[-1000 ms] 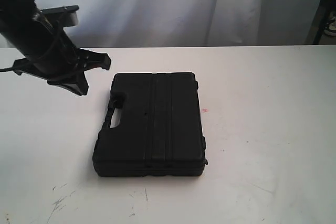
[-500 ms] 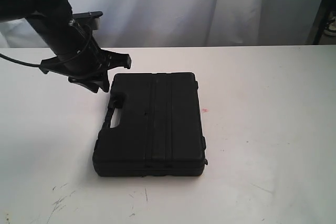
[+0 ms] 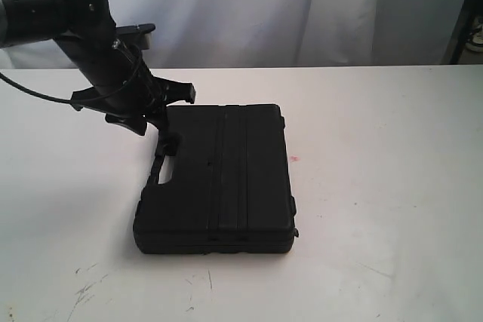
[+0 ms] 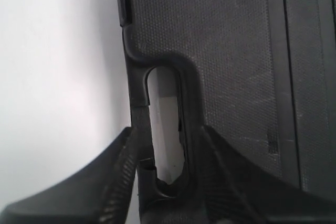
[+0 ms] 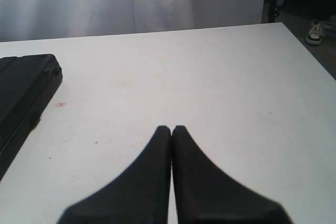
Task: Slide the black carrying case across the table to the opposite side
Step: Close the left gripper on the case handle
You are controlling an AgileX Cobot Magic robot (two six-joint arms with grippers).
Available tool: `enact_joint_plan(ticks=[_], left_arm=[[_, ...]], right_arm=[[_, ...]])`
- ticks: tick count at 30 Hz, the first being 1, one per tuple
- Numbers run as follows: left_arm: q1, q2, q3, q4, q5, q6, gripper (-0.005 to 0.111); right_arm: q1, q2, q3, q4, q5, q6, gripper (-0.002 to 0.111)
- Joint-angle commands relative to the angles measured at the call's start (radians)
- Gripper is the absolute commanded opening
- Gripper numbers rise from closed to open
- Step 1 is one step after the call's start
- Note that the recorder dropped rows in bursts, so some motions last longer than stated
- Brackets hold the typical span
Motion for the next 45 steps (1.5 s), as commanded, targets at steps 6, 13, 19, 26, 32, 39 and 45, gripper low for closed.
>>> enact_joint_plan(ticks=[6,13,19,26,32,39,45], left_arm=[[-0.006,0.072,-0.008,0.023,-0.014,-0.012,0.037],[-0.006,0.102,-0.008,0.044,-0.034,-0.013,0.037],[-0.006,0.137,-0.008,0.045,-0.045,-0.013,0.037],[-0.006,0.149,-0.008,0.075,-0.07,-0.013,0.037],[-0.006,0.149,-0.008,0.075,-0.074,-0.013,0.037],[-0.006,0.149,-0.008,0.075,-0.072,-0.013,0.037],[-0.006,0.154,-0.008,0.075,-0.072,-0.008,0.037]], right_arm=[[-0.008,-0.004,0.003,-0.004,-0.001,0.004,0.0],[-0.008,-0.004,0.003,-0.004,-0.001,0.004,0.0],[-0.008,-0.004,0.003,-0.004,-0.001,0.004,0.0],[-0.008,-0.004,0.003,-0.004,-0.001,0.004,0.0],[-0.008,-0.004,0.003,-0.004,-0.001,0.004,0.0],[-0.008,-0.004,0.003,-0.004,-0.001,0.004,0.0],[-0.008,-0.004,0.003,-0.004,-0.001,0.004,0.0]])
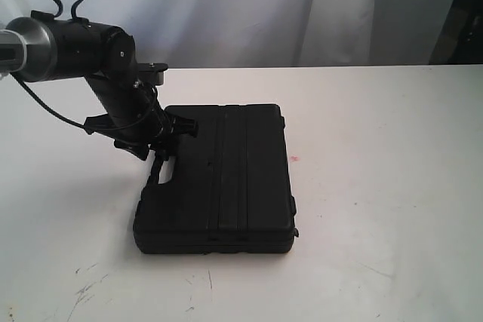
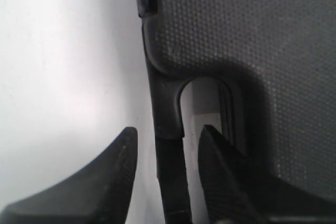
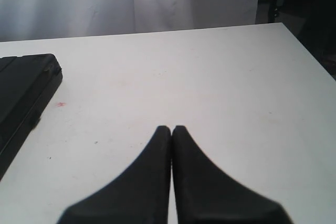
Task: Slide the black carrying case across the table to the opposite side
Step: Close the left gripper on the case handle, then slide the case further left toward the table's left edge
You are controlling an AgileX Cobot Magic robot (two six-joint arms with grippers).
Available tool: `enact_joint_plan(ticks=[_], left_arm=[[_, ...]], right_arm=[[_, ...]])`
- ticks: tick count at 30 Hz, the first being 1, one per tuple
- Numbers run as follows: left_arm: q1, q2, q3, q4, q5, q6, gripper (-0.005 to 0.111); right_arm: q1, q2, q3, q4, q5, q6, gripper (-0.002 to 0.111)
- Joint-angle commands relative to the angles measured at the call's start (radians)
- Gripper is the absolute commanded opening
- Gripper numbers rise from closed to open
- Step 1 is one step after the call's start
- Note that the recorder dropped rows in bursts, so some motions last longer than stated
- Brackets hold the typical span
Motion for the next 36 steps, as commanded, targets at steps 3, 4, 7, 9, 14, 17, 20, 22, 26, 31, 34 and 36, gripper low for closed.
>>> enact_joint_plan(ticks=[3,4,7,9,14,17,20,22,26,31,34,36], left_arm=[[-0.006,0.02,-0.007,0.004,-0.007,-0.002,0.037],[-0.006,0.026,-0.007,0.004,-0.005,-0.002,0.037],[-0.006,0.036,-0.007,0.004,-0.005,-0.002,0.037],[-0.006,0.036,-0.007,0.004,-0.012,-0.002,0.037],[-0.006,0.054,-0.007,0.004,-0.002,-0.002,0.037],[-0.006,0.051,-0.007,0.004,-0.007,-0.002,0.037],[-0.006,0.051,-0.007,0.007,0.0,-0.002,0.028],[-0.006,0.051,-0.007,0.007,0.007,-0.003,0.011],[0.003,0.051,-0.007,0.009,0.033,-0.007,0.0],[0.072,0.034,-0.005,0.013,0.086,-0.009,0.0],[0.095,0.008,-0.005,0.063,0.1,-0.001,0.0],[0.104,0.003,-0.005,0.142,0.128,-0.002,0.0]], right_arm=[[-0.008,-0.004,0.003,-0.004,-0.001,0.003,0.0],[-0.008,-0.004,0.003,-0.004,-0.001,0.003,0.0],[-0.008,-0.004,0.003,-0.004,-0.001,0.003,0.0],[-0.008,-0.004,0.003,-0.004,-0.001,0.003,0.0],[-0.008,-0.004,0.003,-0.004,-0.001,0.003,0.0],[-0.008,-0.004,0.003,-0.004,-0.001,0.003,0.0],[-0.008,-0.004,0.003,-0.004,-0.001,0.003,0.0],[-0.008,-0.004,0.003,-0.004,-0.001,0.003,0.0],[-0.008,-0.004,0.003,-0.004,-0.001,0.003,0.0],[-0.008,-0.004,0.003,-0.004,-0.001,0.003,0.0],[-0.008,-0.004,0.003,-0.004,-0.001,0.003,0.0],[-0.008,-0.004,0.003,-0.004,-0.001,0.003,0.0]])
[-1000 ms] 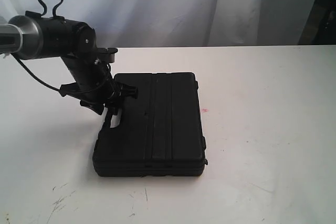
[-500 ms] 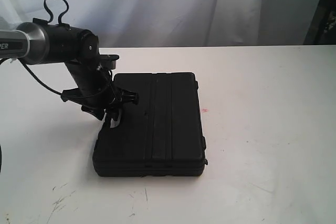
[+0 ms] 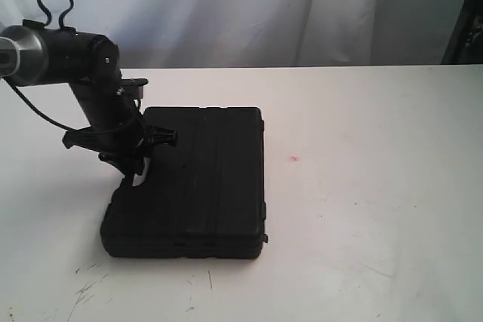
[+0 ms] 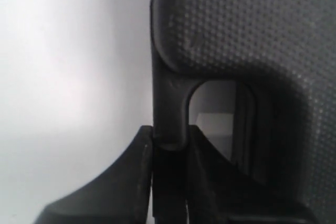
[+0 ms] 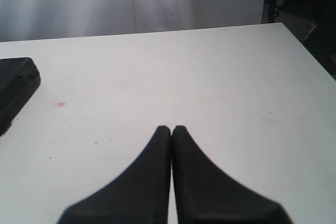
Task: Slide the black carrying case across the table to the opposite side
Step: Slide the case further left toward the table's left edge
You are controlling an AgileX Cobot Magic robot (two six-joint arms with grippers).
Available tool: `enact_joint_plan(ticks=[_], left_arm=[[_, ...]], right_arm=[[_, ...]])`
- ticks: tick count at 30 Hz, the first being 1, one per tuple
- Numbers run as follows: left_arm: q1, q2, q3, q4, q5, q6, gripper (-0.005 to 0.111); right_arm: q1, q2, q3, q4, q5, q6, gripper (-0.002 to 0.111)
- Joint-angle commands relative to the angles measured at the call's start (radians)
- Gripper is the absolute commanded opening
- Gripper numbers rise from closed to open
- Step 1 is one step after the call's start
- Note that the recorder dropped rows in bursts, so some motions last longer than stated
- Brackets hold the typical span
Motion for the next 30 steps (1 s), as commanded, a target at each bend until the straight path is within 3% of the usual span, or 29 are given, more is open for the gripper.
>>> enact_joint_plan(ticks=[1,22,30], left_arm=[[0.027,-0.037,-0.003,0.162,0.062,0.0,0.0],[0.186,-0.037,-0.001,0.178,0.099,0.054,0.0],[0.191,-0.033,-0.001,0.215,0.054,0.108,0.0]], right_arm=[[-0.008,-0.004,0.003,-0.004,-0.001,0.003,0.0],[-0.008,-0.004,0.003,-0.004,-0.001,0.003,0.0],[-0.008,-0.004,0.003,-0.004,-0.001,0.003,0.0]])
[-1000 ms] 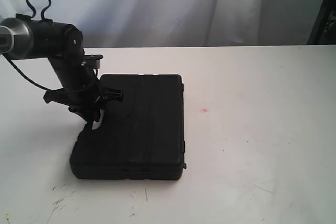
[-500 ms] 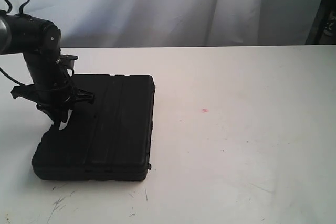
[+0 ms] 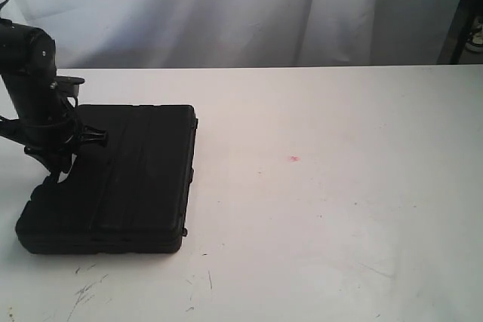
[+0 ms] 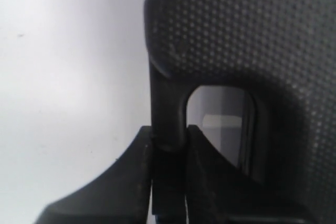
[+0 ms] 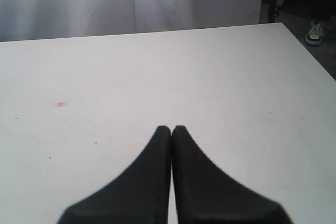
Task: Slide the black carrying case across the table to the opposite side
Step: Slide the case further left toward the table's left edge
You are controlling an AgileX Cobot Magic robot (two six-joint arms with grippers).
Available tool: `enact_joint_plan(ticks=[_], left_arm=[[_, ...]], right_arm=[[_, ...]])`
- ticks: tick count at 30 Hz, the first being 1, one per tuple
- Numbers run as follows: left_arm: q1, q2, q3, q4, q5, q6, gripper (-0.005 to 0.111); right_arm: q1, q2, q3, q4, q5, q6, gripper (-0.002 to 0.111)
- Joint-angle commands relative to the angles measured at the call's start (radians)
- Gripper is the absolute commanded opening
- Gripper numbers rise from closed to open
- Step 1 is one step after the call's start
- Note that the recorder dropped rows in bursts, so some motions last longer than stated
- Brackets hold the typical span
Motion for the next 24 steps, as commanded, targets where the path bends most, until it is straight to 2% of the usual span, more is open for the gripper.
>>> enact_joint_plan(ticks=[1,13,15,17,24], left_arm=[[0.003,-0.019,-0.001,0.069,-0.024,0.029,0.0],[0.012,-0.009,-0.001,0.05,-0.014,0.018,0.0],[0.012,-0.009,-0.001,0.044,-0.014,0.018,0.003],[0.012,-0.009,-0.001,0.044,-0.01,0.018,0.012],[0.012,-0.011,-0.001,0.044,-0.004,-0.008,0.057]], right_arm=[[-0.008,-0.004,0.003,-0.004,-0.001,0.003,0.0],[-0.008,-0.004,0.003,-0.004,-0.001,0.003,0.0],[-0.008,-0.004,0.003,-0.004,-0.001,0.003,0.0],[-0.008,-0.004,0.003,-0.004,-0.001,0.003,0.0],[-0.008,-0.004,0.003,-0.004,-0.001,0.003,0.0]])
